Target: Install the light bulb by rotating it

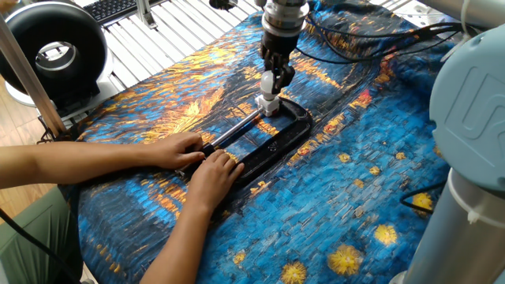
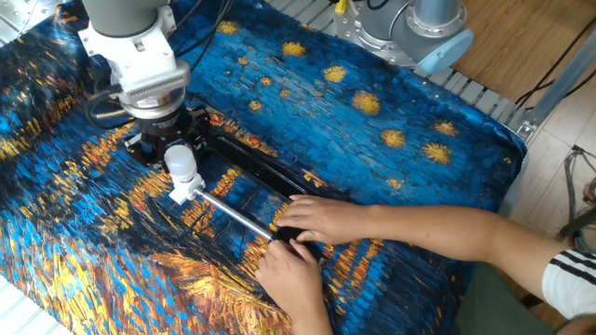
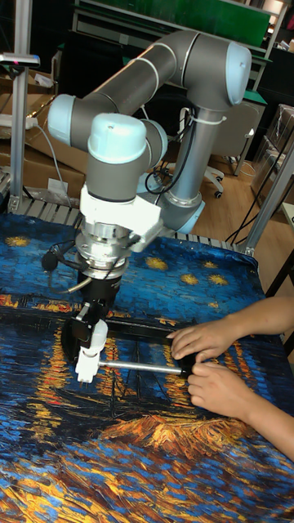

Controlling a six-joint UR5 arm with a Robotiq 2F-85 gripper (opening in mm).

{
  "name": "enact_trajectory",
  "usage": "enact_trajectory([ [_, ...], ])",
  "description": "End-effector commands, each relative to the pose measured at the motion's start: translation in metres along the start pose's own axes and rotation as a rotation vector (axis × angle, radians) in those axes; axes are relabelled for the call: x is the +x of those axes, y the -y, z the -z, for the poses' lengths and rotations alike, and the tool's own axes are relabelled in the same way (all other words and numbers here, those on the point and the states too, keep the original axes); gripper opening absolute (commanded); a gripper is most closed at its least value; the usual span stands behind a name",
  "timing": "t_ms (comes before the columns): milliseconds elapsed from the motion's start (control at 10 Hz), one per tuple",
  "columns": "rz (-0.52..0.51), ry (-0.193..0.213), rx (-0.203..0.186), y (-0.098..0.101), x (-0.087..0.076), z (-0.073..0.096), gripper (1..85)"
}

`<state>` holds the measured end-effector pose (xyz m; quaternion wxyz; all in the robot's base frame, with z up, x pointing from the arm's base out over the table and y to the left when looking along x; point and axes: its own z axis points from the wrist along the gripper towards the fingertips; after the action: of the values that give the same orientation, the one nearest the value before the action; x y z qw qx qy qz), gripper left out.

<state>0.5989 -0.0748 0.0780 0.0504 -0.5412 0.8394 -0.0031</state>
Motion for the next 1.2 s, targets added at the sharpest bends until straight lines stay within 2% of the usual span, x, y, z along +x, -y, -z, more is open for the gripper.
enact_trajectory([
  [0, -0.138, 0.003, 0.059, 0.024, 0.017, 0.018, 25.0],
  [100, -0.224, 0.016, 0.125, 0.042, 0.021, 0.020, 25.0],
  [200, -0.280, 0.037, 0.145, 0.045, 0.014, 0.013, 27.0],
  [300, -0.298, 0.036, 0.155, 0.041, 0.006, 0.005, 39.7],
  [400, -0.315, 0.038, 0.153, 0.032, -0.004, -0.003, 50.7],
  [500, -0.330, 0.036, 0.140, 0.024, -0.011, -0.009, 54.3],
  [600, -0.315, 0.026, 0.133, 0.025, -0.009, -0.012, 62.3],
  [700, -0.298, -0.006, 0.122, 0.026, 0.003, -0.012, 70.7],
  [900, -0.337, -0.030, 0.096, 0.028, 0.015, -0.016, 73.7],
  [1100, -0.345, -0.064, 0.055, 0.016, 0.012, -0.008, 72.0],
])
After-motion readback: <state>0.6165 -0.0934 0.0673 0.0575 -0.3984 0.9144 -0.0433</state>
